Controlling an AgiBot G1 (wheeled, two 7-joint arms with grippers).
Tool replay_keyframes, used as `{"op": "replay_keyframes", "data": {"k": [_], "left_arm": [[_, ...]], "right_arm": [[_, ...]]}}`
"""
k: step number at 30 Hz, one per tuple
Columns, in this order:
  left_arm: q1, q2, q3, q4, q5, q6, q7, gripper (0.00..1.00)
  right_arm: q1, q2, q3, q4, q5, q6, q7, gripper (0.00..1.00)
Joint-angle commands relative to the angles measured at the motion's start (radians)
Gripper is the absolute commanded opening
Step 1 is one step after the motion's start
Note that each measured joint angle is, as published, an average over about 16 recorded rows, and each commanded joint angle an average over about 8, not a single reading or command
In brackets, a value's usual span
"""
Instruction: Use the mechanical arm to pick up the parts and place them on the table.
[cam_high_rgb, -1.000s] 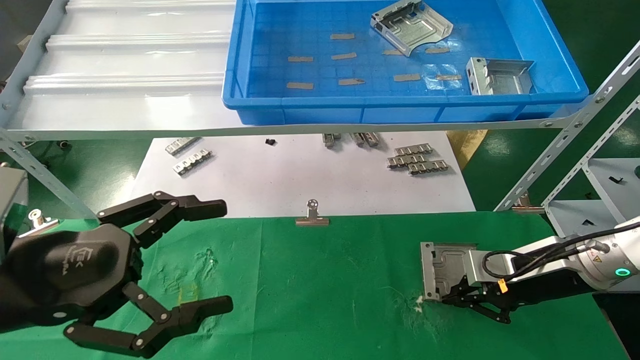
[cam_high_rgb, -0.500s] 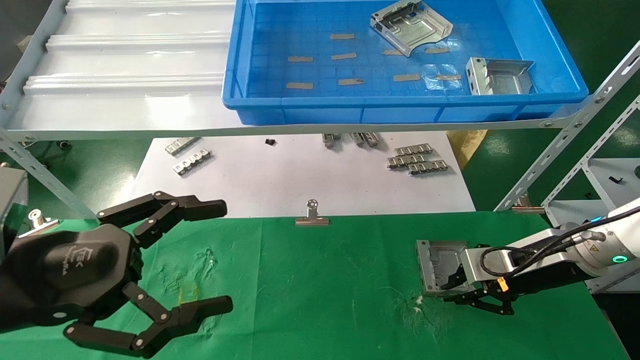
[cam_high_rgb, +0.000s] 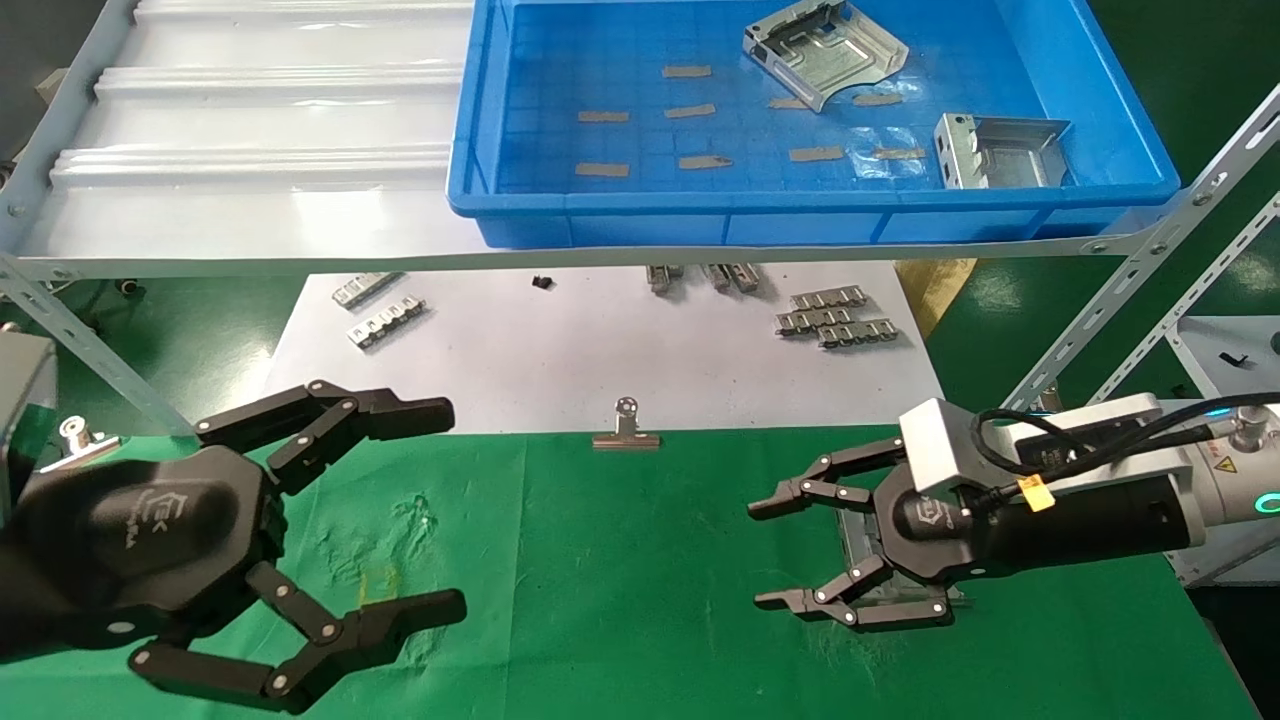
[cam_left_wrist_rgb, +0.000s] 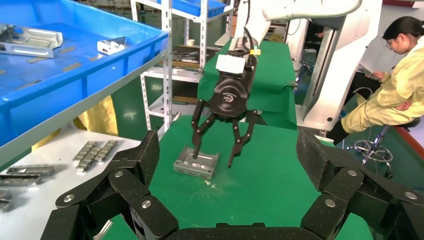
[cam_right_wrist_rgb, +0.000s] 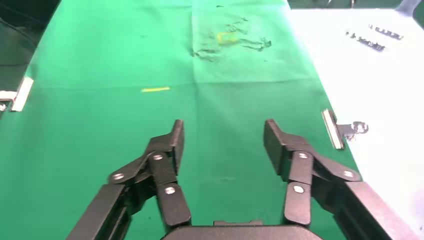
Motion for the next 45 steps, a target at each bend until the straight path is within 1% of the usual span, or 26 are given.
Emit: {"op": "replay_keyframes", "data": {"k": [1, 3, 10, 13, 15, 45], "left_arm": [[0.0, 0.0, 0.0, 0.0, 0.0, 0.0, 0.0, 1.0], [0.0, 0.0, 0.0, 0.0, 0.0, 0.0, 0.0, 1.0], [0.0, 0.0, 0.0, 0.0, 0.0, 0.0, 0.0, 1.0], [0.0, 0.0, 0.0, 0.0, 0.0, 0.0, 0.0, 1.0], [0.0, 0.0, 0.0, 0.0, 0.0, 0.0, 0.0, 1.0], [0.0, 0.0, 0.001, 0.001, -0.001, 0.0, 0.001, 1.0]], "right_arm": [[-0.014, 0.026, 0.023, 0.05, 0.051, -0.006, 0.034, 1.0], [-0.02, 0.034, 0.029, 0.061, 0.066, -0.006, 0.038, 1.0], [-0.013, 0.016, 0.019, 0.035, 0.033, 0.002, 0.022, 1.0], [-0.024, 0.018, 0.04, 0.045, 0.023, 0.005, 0.03, 1.0], [-0.042, 0.026, 0.072, 0.068, 0.021, 0.007, 0.045, 1.0], [-0.417, 0.168, 0.746, 0.537, -0.078, 0.063, 0.371, 1.0]]}}
